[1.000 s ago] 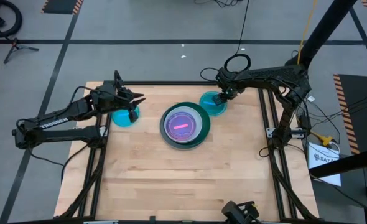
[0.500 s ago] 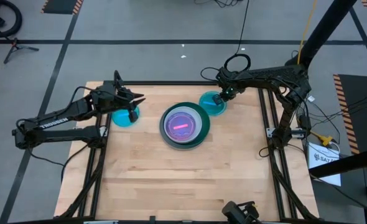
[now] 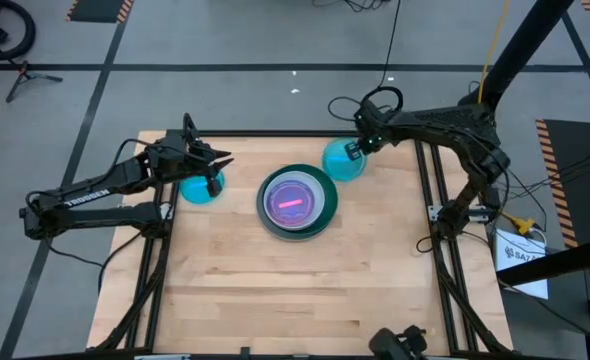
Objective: Stack plastic plates
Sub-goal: Stack the right blue transparent plate on top of the pink transparent plate
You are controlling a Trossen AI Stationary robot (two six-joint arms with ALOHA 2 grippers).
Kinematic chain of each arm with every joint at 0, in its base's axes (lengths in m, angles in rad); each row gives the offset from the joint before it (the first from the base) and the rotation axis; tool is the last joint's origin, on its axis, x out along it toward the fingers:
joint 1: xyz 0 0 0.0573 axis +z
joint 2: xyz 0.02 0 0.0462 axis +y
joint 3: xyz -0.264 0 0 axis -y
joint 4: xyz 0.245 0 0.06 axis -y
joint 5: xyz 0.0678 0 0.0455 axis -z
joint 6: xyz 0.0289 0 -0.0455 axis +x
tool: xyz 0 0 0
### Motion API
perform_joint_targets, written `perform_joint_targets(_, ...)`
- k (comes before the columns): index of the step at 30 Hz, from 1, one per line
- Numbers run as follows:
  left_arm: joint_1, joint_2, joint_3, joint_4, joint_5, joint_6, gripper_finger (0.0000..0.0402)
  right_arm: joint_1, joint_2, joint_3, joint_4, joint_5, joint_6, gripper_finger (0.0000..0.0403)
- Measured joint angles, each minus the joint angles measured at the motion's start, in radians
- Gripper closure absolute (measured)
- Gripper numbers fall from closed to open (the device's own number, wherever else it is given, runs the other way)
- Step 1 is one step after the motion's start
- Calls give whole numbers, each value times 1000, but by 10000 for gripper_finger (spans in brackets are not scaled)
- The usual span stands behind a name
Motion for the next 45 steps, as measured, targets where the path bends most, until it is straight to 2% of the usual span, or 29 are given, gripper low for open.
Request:
perform_joint_targets(9,0,0,0,0,0,-6,316,29,-195,0,1,0,22,402)
perform_joint_targets(15,0,0,0,1,0,-7,316,99,-249,0,5,-5,33,402)
perform_joint_targets(35,0,0,0,2,0,-7,316,317,-243,0,103,-3,100,403)
perform_joint_targets(45,0,0,0,3,0,-7,316,424,-208,0,239,-1,126,403)
